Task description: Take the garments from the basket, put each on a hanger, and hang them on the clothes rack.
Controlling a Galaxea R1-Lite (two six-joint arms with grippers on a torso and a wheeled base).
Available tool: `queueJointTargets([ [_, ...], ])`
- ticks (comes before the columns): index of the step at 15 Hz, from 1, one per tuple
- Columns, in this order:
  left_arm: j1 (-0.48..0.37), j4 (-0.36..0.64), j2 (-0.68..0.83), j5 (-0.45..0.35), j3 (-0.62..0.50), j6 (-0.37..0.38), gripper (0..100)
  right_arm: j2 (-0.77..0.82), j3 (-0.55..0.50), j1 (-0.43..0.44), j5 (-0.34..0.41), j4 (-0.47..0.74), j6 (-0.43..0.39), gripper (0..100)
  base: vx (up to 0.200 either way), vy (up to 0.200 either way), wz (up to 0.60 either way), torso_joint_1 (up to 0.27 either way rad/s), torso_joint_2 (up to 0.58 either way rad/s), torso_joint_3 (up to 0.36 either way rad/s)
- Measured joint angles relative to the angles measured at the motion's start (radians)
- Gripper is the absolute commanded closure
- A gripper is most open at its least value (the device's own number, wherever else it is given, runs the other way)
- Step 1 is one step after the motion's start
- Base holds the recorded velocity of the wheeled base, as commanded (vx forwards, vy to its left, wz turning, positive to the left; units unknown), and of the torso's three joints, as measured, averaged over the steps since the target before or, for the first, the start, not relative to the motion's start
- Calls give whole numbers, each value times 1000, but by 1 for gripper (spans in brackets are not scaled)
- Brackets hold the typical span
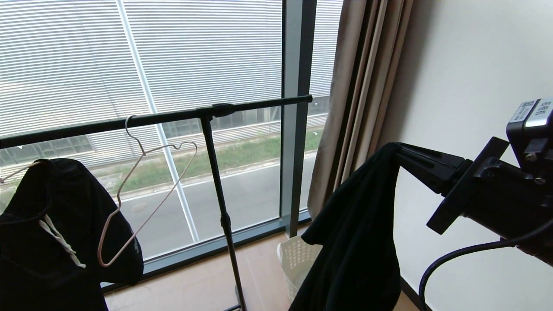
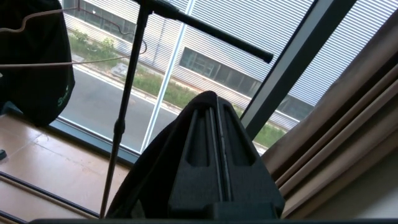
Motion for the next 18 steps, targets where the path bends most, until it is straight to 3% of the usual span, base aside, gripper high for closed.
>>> queueJointTargets([
  [11,0,0,0,0,0,0,0,2,12,0,0,-9,-9,100,0,0,0,148,-329,-175],
  [18,0,0,0,0,0,-3,0,14,9,0,11,-13,-11,100,0,0,600,11,-8,-8],
])
